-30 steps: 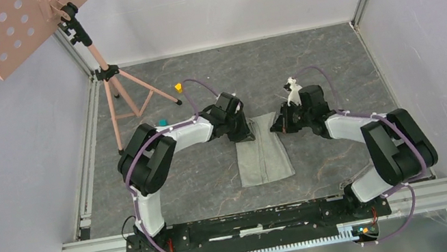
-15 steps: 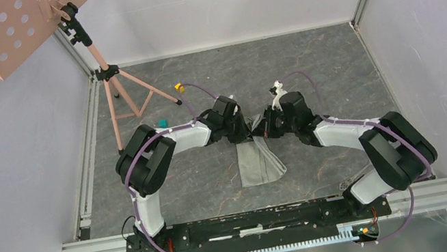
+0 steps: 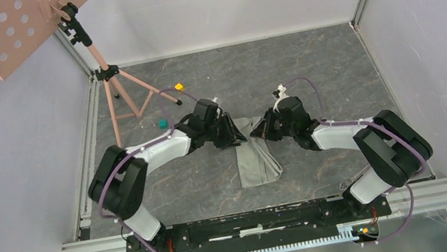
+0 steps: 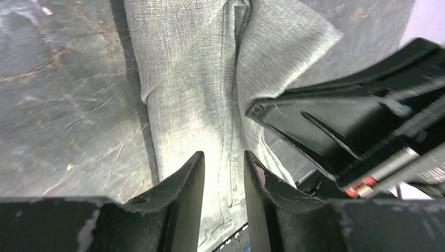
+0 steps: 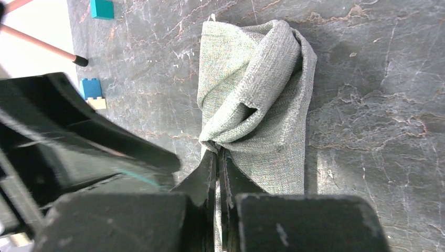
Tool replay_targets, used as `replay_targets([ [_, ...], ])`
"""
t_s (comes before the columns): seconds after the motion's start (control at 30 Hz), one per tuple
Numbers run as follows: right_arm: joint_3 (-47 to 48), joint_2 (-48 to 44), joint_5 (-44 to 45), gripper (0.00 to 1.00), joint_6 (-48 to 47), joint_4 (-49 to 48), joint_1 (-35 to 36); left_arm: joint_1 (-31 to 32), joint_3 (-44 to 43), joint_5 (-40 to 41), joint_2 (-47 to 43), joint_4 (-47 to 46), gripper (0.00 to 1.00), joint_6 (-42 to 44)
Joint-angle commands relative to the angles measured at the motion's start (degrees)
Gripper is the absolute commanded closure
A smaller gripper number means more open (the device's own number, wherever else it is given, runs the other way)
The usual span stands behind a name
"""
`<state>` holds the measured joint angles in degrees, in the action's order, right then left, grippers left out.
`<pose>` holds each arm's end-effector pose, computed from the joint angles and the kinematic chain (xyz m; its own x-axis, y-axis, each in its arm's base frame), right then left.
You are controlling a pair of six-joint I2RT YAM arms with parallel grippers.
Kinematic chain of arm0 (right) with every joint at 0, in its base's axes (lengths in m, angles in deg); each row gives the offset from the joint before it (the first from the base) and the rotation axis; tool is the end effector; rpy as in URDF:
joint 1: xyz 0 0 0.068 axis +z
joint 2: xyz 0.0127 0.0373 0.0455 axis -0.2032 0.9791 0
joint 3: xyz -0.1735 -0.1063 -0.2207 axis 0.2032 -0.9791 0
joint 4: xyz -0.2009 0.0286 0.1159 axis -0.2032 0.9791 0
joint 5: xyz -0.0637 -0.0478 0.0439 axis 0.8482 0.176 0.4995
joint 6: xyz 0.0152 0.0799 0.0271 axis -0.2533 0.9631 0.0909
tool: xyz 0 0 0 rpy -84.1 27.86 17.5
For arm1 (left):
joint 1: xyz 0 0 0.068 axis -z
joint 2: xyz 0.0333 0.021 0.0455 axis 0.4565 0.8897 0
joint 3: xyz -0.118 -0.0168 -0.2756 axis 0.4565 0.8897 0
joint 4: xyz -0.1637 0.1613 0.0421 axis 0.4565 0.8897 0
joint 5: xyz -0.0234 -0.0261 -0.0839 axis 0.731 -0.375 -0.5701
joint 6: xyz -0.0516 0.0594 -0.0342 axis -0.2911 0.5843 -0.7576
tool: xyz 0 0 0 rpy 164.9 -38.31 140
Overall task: Fold the napkin into a case and place the utensils inside
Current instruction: Fold the 2/3-rectangle-folded napkin at the center of the board.
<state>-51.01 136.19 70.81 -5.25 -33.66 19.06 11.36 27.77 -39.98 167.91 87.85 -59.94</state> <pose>0.2517 0.1701 0.1848 -0.8141 0.4182 -0.4029 -0.0209 0.6722 0.7401 0.2634 -0.2384 0.1944 -0.9484 -0.1670 -0.2694 0.0499 0.7606 -0.6473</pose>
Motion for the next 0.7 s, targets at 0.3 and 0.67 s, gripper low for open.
replay_targets([
  [0.3, 3.67, 2.35, 4.2, 1.0, 2.31, 0.09, 2.77, -4.97, 5.14, -4.71, -1.13, -2.06, 0.64, 1.25],
  [0.67, 5.04, 5.09, 6.26, 1.0, 5.41, -0.99, 5.41, -4.13, 5.5, -5.81, 2.25, -3.44, 0.85, 2.03],
])
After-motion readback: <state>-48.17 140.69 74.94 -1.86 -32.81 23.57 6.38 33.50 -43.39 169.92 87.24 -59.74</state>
